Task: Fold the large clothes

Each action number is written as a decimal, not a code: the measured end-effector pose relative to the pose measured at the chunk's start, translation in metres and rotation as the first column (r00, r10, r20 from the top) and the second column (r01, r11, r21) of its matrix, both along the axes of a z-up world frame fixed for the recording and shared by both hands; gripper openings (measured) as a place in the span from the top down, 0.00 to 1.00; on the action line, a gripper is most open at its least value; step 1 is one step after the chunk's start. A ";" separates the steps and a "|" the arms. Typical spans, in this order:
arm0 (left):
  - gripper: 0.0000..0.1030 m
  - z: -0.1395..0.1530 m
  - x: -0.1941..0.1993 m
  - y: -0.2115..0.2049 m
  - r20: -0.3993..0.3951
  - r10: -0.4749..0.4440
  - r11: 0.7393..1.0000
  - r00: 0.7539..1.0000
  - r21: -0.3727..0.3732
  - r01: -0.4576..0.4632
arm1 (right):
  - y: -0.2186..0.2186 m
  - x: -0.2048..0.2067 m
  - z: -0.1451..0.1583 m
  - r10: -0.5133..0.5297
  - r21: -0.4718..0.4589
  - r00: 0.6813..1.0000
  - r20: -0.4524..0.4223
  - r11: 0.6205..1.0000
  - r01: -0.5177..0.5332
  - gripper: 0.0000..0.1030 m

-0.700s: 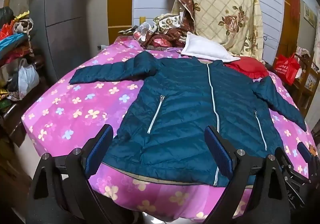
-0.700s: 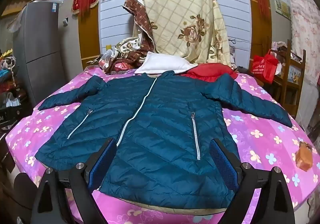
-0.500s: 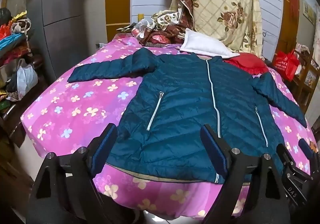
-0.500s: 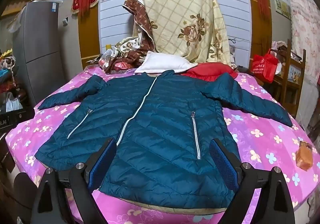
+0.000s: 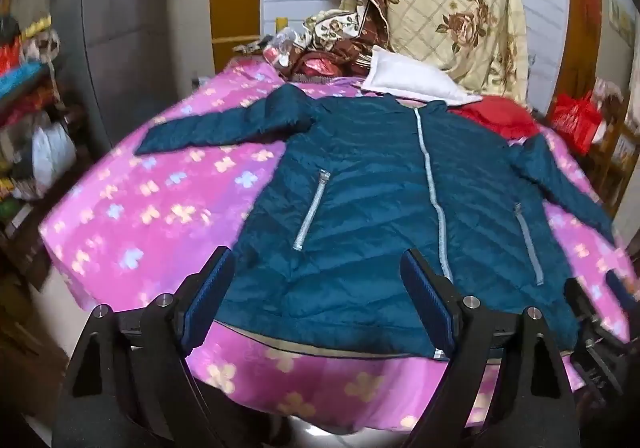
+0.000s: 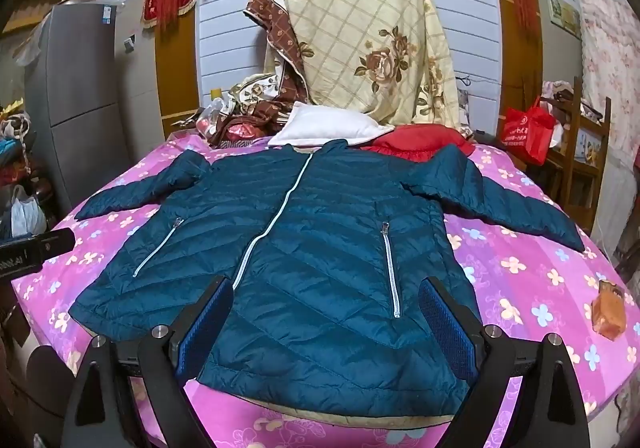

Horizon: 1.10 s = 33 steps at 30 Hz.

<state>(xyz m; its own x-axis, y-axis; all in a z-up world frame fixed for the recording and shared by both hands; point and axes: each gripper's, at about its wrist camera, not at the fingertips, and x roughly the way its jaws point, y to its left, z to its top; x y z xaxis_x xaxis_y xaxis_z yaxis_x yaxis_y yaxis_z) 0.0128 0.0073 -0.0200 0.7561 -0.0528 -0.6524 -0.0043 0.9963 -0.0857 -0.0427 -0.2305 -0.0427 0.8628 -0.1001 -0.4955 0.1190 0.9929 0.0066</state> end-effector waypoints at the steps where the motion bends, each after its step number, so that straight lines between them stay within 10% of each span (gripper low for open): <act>1: 0.17 -0.001 0.001 0.003 -0.015 0.003 1.000 1.000 -0.023 -0.004 | -0.001 0.001 -0.001 0.000 0.001 1.000 0.000 1.000 0.000 0.10; 33: 0.17 -0.005 0.003 0.002 -0.044 -0.019 0.998 0.999 0.060 0.022 | -0.005 0.009 0.013 0.005 -0.005 1.000 0.007 1.000 -0.005 0.10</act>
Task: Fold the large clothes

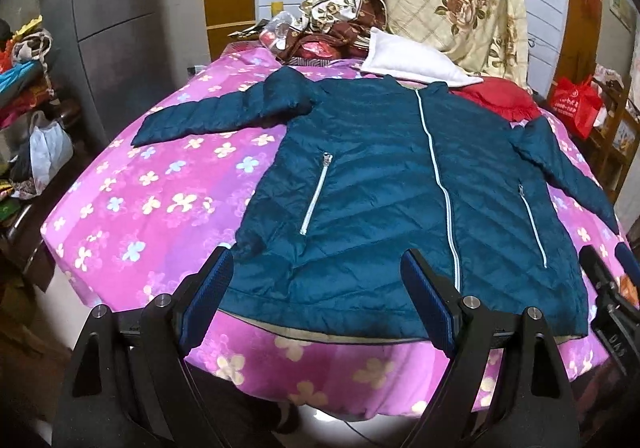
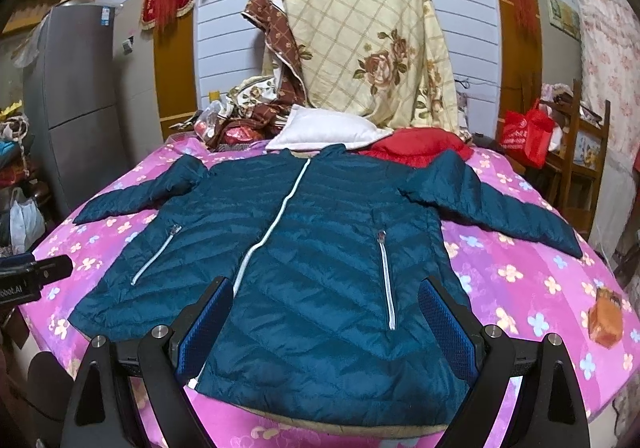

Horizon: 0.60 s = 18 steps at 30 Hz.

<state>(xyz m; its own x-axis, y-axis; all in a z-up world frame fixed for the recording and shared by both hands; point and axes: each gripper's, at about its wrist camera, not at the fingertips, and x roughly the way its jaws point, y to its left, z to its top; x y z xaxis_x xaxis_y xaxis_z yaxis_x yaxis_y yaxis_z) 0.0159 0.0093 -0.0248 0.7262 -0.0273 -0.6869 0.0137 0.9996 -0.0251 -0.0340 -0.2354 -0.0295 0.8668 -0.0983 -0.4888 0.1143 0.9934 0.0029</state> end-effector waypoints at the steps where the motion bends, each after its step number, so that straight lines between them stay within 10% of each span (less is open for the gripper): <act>1: 0.17 0.000 0.001 0.003 0.003 0.003 1.000 1.000 -0.001 -0.003 | 0.001 0.003 0.005 0.010 -0.005 1.000 0.005 1.000 -0.010 0.10; 18: 0.17 0.000 0.068 0.116 -0.043 0.159 0.977 0.986 -0.136 -0.163 | 0.039 0.059 0.038 0.152 0.024 0.988 0.040 0.988 -0.153 0.10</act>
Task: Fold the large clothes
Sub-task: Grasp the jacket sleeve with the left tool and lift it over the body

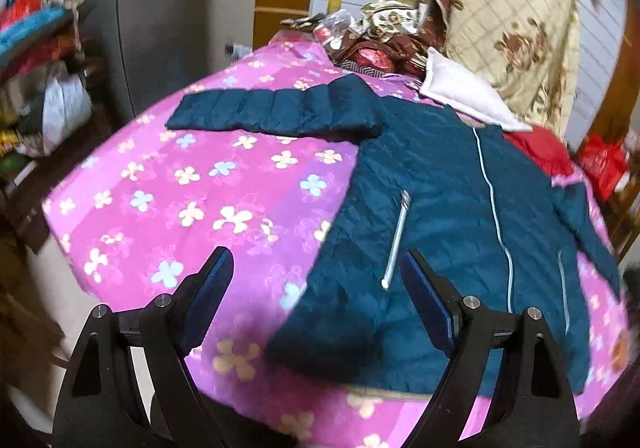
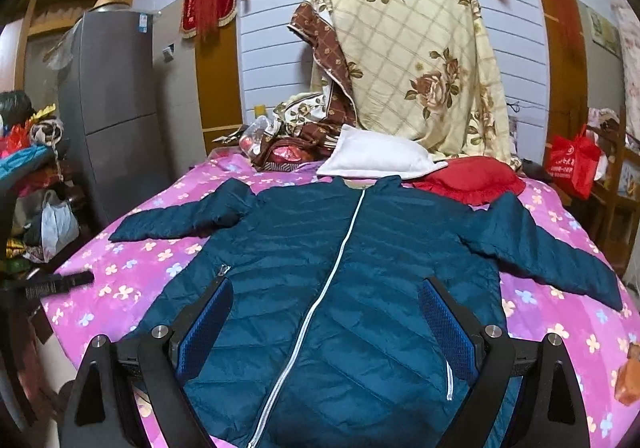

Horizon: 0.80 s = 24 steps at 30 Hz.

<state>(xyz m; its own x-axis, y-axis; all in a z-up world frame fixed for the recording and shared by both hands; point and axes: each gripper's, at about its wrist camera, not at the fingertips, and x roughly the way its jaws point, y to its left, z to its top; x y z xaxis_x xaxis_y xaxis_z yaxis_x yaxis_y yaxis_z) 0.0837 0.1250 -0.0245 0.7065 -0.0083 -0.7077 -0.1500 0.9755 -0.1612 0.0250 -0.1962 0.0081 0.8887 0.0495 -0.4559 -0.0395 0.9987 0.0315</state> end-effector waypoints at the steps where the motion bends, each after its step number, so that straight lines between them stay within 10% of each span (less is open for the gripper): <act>1: 0.17 0.001 0.009 0.012 0.000 0.025 1.000 1.000 -0.008 -0.025 | 0.000 0.003 -0.004 -0.001 -0.001 1.000 -0.009 1.000 0.001 0.10; 10: 0.17 0.001 0.109 0.123 0.002 0.146 0.976 0.989 -0.162 -0.144 | -0.027 0.027 -0.041 -0.063 0.050 0.989 -0.131 0.996 0.070 0.10; 19: 0.17 -0.070 0.201 0.203 -0.140 0.226 0.798 0.964 -0.541 -0.266 | -0.046 0.051 -0.069 -0.123 0.045 0.971 -0.207 0.990 0.135 0.10; 24: 0.17 -0.095 0.237 0.207 -0.138 0.208 0.761 0.968 -0.599 -0.249 | -0.056 0.060 -0.080 -0.158 -0.005 0.959 -0.233 0.987 0.162 0.10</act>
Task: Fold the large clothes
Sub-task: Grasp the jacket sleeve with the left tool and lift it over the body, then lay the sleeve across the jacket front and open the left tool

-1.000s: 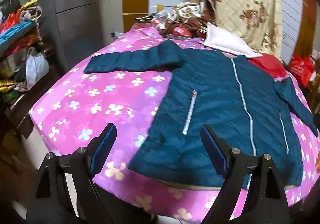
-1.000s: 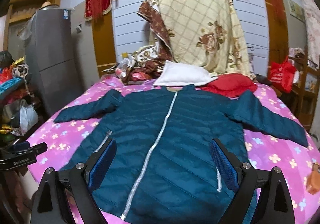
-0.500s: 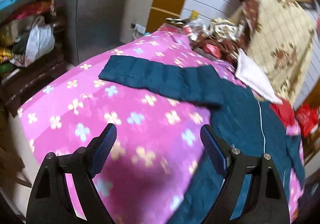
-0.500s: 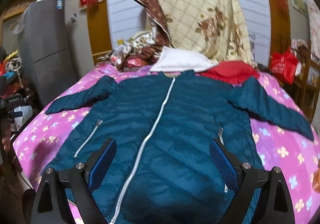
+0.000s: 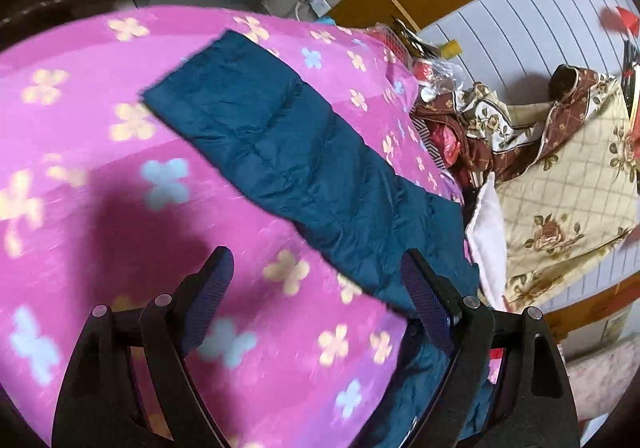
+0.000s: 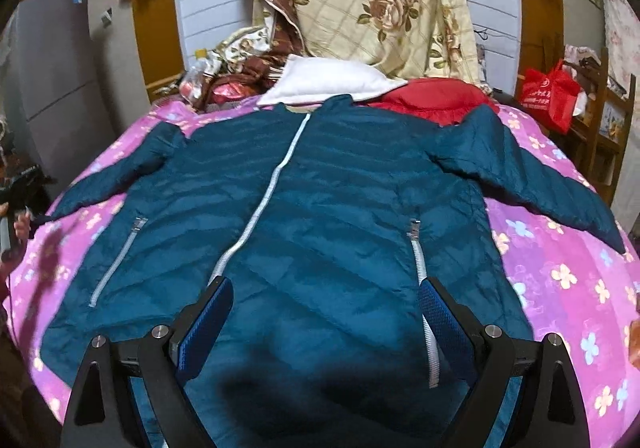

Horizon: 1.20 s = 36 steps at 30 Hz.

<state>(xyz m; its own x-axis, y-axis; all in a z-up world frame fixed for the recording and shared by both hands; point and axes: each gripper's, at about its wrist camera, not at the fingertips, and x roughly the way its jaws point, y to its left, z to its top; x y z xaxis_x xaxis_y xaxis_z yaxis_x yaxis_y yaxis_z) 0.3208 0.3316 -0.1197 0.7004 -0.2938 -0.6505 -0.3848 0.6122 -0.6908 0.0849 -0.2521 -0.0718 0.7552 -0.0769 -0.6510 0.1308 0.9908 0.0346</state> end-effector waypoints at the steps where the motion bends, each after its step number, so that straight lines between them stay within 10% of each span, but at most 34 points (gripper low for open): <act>1: 0.17 -0.004 0.006 -0.001 0.003 -0.002 1.000 1.000 -0.005 0.002 | -0.002 0.001 -0.001 -0.005 -0.009 1.000 -0.003 1.000 0.005 0.10; 13: 0.19 -0.033 0.078 0.006 -0.003 0.029 1.000 1.000 0.001 -0.029 | -0.015 0.007 0.005 -0.041 -0.011 0.999 0.026 0.999 0.041 0.10; 16: 0.82 -0.037 0.099 0.005 -0.098 0.019 0.997 0.995 0.071 -0.012 | -0.018 0.008 0.005 -0.054 -0.009 0.998 0.021 0.998 0.054 0.10; 20: 0.92 -0.015 0.104 -0.008 -0.102 0.001 0.981 0.995 0.191 0.018 | -0.024 0.008 0.005 -0.065 0.000 0.998 0.018 0.998 0.065 0.10; 29: 0.95 0.115 0.089 -0.121 0.067 -0.225 0.873 0.972 0.457 0.170 | -0.044 -0.013 0.014 -0.079 0.074 0.995 0.067 0.994 0.074 0.10; 36: 0.95 0.174 0.050 -0.290 0.141 -0.530 0.733 0.836 0.572 0.368 | -0.070 -0.040 0.024 -0.130 0.128 0.985 0.114 0.985 0.115 0.10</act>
<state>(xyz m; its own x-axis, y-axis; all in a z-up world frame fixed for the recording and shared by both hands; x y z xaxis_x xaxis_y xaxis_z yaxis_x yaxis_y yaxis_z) 0.3705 0.0419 0.0544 0.7421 -0.3086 -0.5950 0.1840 0.9474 -0.2620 0.0452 -0.3222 -0.0476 0.8190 -0.0999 -0.5650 0.2380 0.9551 0.1761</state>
